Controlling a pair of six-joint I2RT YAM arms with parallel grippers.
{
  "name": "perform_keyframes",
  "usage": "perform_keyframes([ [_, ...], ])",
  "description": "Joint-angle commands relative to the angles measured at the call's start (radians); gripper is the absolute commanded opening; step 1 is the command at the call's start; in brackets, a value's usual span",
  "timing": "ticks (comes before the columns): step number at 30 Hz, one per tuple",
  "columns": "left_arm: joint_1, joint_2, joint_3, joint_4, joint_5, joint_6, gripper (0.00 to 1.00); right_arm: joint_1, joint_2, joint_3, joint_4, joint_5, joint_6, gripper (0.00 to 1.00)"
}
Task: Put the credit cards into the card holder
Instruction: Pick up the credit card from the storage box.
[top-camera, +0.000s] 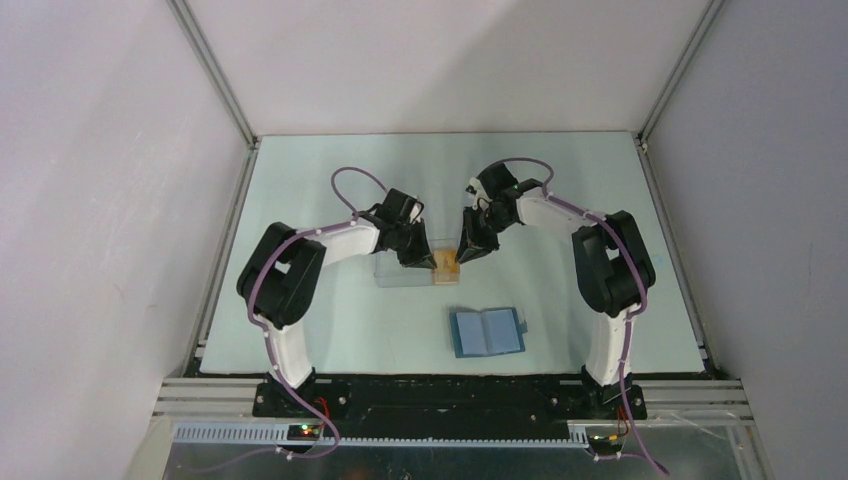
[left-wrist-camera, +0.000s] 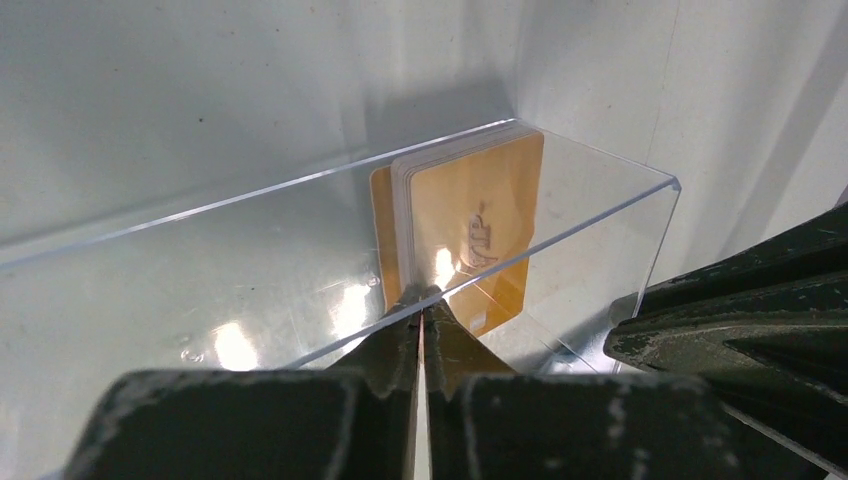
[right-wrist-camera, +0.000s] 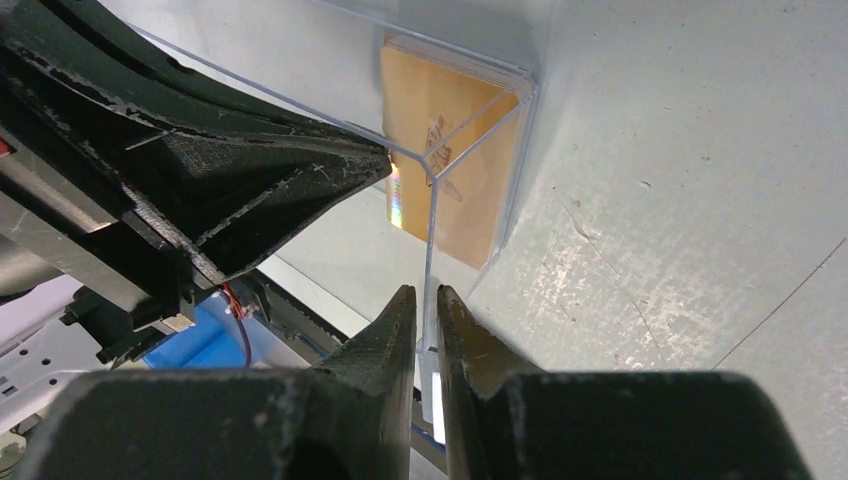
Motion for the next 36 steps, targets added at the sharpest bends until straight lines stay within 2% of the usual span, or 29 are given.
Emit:
perform_keyframes([
  [1, 0.004, -0.025, 0.046, 0.020, 0.008, 0.012, 0.03, 0.008, 0.012, -0.001, 0.002, -0.024, -0.007, 0.17],
  [6, 0.004, -0.029, 0.055, 0.021, 0.024, 0.015, 0.00, 0.007, 0.014, -0.001, 0.001, -0.026, -0.008, 0.17],
  [19, -0.011, -0.101, 0.058, 0.031, 0.058, 0.018, 0.00, 0.008, 0.018, -0.001, 0.001, -0.030, -0.005, 0.18],
  [29, -0.035, -0.044, 0.070, 0.030, 0.072, 0.019, 0.12, 0.006, 0.022, -0.001, 0.001, -0.031, -0.006, 0.18],
  [36, -0.043, -0.025, 0.094, 0.029, 0.078, 0.021, 0.14, 0.005, 0.020, -0.001, -0.001, -0.031, -0.007, 0.18],
])
